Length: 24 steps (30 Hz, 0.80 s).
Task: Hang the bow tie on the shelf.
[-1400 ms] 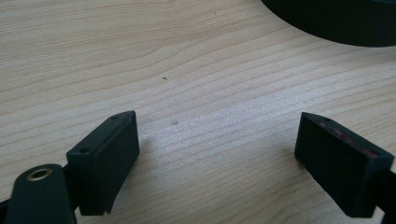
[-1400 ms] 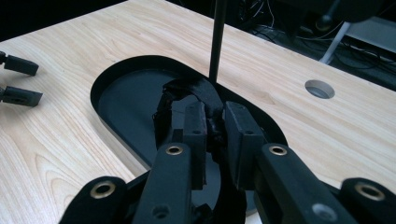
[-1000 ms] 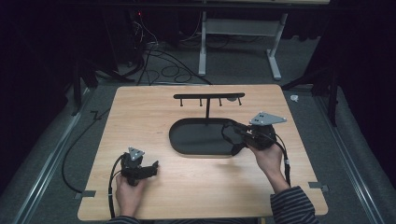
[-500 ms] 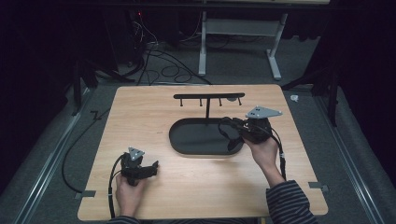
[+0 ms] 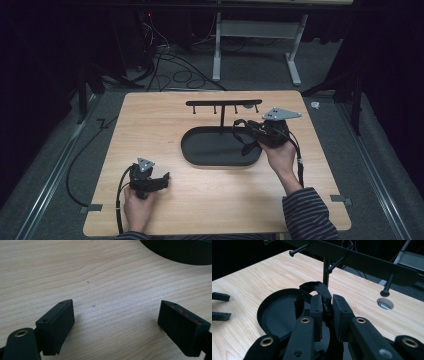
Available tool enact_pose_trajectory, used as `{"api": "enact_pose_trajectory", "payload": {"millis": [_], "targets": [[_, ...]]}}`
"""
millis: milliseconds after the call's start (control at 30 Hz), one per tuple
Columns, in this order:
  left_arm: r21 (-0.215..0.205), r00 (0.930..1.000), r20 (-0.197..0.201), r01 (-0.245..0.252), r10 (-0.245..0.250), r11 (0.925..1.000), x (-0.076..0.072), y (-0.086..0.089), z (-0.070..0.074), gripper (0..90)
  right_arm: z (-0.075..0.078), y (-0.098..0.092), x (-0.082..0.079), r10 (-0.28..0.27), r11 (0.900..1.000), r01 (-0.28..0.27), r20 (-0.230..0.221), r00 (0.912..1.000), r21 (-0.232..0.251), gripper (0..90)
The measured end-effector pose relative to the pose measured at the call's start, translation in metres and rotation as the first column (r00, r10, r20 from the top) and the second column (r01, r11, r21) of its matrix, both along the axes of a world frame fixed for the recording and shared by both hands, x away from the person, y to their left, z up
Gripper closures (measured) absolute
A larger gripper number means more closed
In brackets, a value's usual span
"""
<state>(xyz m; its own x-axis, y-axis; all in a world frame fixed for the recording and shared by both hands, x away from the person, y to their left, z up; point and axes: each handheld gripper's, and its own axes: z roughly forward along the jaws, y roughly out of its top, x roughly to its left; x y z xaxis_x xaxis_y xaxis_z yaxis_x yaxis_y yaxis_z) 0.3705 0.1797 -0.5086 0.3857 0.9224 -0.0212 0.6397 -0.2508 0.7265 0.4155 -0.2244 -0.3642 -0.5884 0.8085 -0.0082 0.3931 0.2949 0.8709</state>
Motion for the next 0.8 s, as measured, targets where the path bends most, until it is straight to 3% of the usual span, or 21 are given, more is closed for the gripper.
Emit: {"api": "enact_pose_trajectory", "payload": {"millis": [500,800], "targets": [[0.0,1.0,0.0,0.0,0.0,1.0,0.0,0.0,0.0,14.2,0.012,0.006,0.013,-0.011,1.0,0.011,0.011,0.9999,0.015,80.4],[0.0,1.0,0.0,0.0,0.0,1.0,0.0,0.0,0.0,14.2,0.012,0.009,0.03,-0.054,0.998,0.054,0.003,0.9985,0.036,80.0]]}}
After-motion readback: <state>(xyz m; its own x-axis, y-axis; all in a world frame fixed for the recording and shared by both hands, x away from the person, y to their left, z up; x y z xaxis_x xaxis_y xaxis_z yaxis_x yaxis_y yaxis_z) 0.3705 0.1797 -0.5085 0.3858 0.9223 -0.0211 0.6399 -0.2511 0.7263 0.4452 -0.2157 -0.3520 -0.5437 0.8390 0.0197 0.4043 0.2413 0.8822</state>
